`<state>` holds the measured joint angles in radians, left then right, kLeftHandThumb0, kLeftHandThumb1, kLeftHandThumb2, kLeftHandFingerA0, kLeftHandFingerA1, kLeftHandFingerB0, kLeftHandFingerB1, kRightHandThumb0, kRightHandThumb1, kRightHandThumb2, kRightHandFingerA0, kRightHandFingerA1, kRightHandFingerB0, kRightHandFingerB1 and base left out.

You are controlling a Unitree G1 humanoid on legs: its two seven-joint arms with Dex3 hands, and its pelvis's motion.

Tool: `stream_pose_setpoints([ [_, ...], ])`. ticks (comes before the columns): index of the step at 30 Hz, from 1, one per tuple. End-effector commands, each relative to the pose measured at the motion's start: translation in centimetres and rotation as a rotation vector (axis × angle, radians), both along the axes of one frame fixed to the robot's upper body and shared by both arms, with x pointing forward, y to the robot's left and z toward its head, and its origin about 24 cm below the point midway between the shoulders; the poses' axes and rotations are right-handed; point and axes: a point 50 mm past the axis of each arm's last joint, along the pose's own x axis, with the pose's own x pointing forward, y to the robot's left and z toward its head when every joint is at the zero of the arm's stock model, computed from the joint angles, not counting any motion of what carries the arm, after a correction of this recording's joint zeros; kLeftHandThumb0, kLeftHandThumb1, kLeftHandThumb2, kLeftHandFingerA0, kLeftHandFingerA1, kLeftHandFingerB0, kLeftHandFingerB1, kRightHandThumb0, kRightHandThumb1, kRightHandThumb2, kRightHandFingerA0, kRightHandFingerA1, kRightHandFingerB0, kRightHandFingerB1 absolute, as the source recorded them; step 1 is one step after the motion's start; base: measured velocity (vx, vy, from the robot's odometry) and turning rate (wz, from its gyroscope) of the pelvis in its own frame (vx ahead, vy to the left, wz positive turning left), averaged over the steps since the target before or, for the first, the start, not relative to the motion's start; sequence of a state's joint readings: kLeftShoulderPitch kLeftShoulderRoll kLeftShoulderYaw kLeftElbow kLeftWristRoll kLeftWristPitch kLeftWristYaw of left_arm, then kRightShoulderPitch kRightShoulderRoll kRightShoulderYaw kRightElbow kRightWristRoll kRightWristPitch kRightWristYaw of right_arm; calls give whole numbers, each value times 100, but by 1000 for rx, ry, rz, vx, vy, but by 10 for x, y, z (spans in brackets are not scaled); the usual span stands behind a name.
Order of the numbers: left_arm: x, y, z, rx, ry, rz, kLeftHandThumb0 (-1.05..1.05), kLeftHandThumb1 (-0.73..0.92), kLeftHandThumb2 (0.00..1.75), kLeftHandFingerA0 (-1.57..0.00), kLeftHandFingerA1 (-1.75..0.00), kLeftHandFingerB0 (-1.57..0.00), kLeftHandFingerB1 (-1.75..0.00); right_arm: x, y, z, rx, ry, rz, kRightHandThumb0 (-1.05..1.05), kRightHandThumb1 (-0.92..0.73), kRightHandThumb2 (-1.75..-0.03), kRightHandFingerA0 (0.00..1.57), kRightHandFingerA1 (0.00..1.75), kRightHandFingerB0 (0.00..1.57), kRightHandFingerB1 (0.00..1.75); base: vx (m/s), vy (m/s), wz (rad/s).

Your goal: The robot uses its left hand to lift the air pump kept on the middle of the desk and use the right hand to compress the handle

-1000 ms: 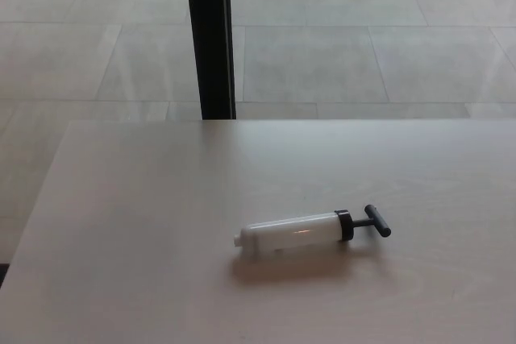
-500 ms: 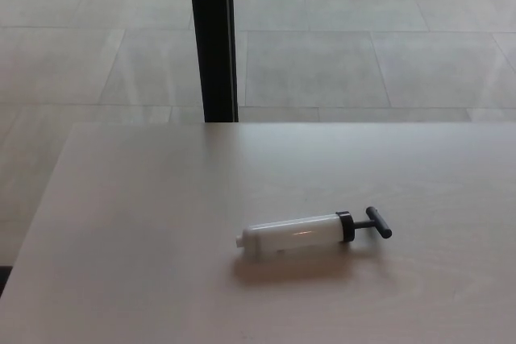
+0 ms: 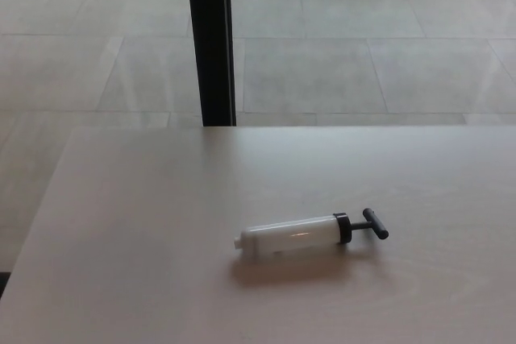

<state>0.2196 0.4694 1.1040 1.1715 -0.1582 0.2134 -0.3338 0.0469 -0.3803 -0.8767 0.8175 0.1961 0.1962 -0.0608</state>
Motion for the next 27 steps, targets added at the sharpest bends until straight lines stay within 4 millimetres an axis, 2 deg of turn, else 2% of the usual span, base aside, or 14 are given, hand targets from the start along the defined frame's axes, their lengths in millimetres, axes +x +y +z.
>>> stream_pose_setpoints([
  [1,0,23,22,173,-79,56,-69,81,64,-44,-44,-30,-36,-5,-8,5,-94,-84,52,-79,-92,-72,35,48,16,30,0,0,0],
  [7,2,23,22,165,-45,-10,-65,83,64,-45,-48,-28,-37,3,1,-1,-100,-29,166,-76,-92,-74,41,51,20,31,0,0,0],
  [11,1,23,22,163,-50,1,-66,82,64,-44,-48,-28,-37,2,2,-2,-90,-55,161,-75,-92,-73,40,54,20,31,0,0,0],
  [12,2,23,22,165,-45,6,-65,82,64,-47,-47,-33,-38,2,2,-2,-89,-62,157,-76,-92,-73,39,56,21,31,0,0,0],
  [16,3,25,24,172,-48,4,-65,83,65,-48,-48,-29,-36,3,3,-4,-80,-80,152,-77,-92,-74,34,50,20,32,0,0,0],
  [17,3,25,24,172,-39,-7,-65,84,65,-52,-48,-29,-36,3,2,-3,-69,-100,139,-76,-92,-73,38,58,19,31,0,0,0],
  [18,3,25,24,172,-38,-8,-65,84,65,-52,-48,-29,-36,3,2,-4,-69,-103,137,-76,-92,-73,38,58,19,31,0,0,0],
  [19,3,25,24,179,-34,-7,-67,67,97,-48,-60,-26,-49,1,2,-3,-97,-66,158,-78,-92,-73,40,54,22,31,0,0,0],
  [20,3,25,24,177,-37,-7,-64,83,65,-52,-48,-30,-36,1,2,-4,-99,-63,156,-77,-92,-73,41,56,23,31,0,0,0],
  [21,2,24,23,173,-36,2,-64,81,64,-54,-48,-31,-37,0,1,-3,-99,-59,151,-75,-75,-109,38,62,17,45,0,0,0],
  [22,3,24,23,164,-54,13,-63,82,64,-51,-49,-29,-37,1,1,-3,-94,-68,150,-78,-92,-71,41,54,23,31,0,0,0],
  [25,2,22,21,158,-47,-2,-63,83,65,-50,-48,-28,-36,2,-1,-1,-90,-79,152,-77,-92,-71,40,55,23,31,0,0,0],
  [26,3,21,20,162,-43,-1,-63,82,64,-49,-49,-29,-38,3,-2,1,-98,-81,166,-76,-75,-110,37,63,15,45,0,0,0],
  [27,3,21,19,162,-44,4,-65,78,65,-48,-50,-28,-38,3,-2,1,-100,-76,166,-77,-92,-73,40,56,21,31,0,0,0],
])
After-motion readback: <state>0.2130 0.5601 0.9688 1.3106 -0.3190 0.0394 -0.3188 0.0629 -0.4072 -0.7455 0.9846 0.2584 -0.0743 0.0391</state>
